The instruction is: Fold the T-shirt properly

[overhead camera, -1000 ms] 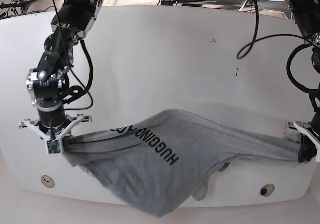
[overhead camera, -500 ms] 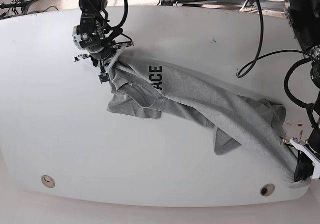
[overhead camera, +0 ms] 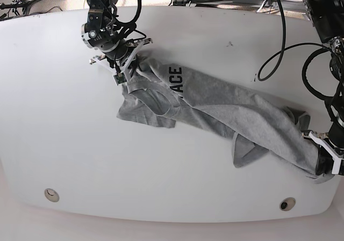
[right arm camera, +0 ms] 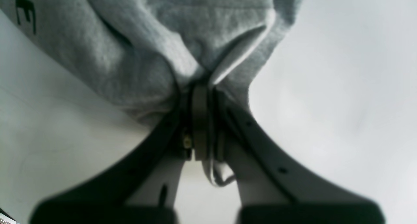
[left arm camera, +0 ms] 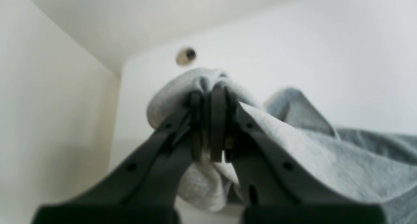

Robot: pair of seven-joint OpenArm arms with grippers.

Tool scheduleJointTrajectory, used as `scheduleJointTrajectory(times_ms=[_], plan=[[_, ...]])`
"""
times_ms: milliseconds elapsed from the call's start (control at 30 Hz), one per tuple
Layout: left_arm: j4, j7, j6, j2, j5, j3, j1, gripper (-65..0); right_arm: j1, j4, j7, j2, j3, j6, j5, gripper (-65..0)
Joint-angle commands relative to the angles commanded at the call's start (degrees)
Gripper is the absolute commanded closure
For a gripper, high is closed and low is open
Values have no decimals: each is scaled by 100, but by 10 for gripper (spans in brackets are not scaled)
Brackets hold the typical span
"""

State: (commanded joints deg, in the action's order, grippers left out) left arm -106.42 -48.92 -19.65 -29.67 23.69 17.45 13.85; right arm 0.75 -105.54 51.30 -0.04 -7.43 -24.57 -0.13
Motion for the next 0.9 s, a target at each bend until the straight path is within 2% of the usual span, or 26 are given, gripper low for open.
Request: scheduleJointTrajectory(times_ms=[267, 567, 733, 900], plan=[[9, -18, -281, 0, 0, 0, 26, -24, 185, -246, 9, 0, 0, 0, 18, -29], [0, -18, -316, 0, -9, 0, -18, -24, 501, -589, 167, 79, 0, -18, 35, -29], [0, -18, -316, 0, -9, 0, -53, -24, 782, -589, 167, 202, 0, -237, 44, -29], [-9, -18, -325, 0, -9, 0, -141, -24, 1116, -589, 167, 290, 0, -360, 44, -29]])
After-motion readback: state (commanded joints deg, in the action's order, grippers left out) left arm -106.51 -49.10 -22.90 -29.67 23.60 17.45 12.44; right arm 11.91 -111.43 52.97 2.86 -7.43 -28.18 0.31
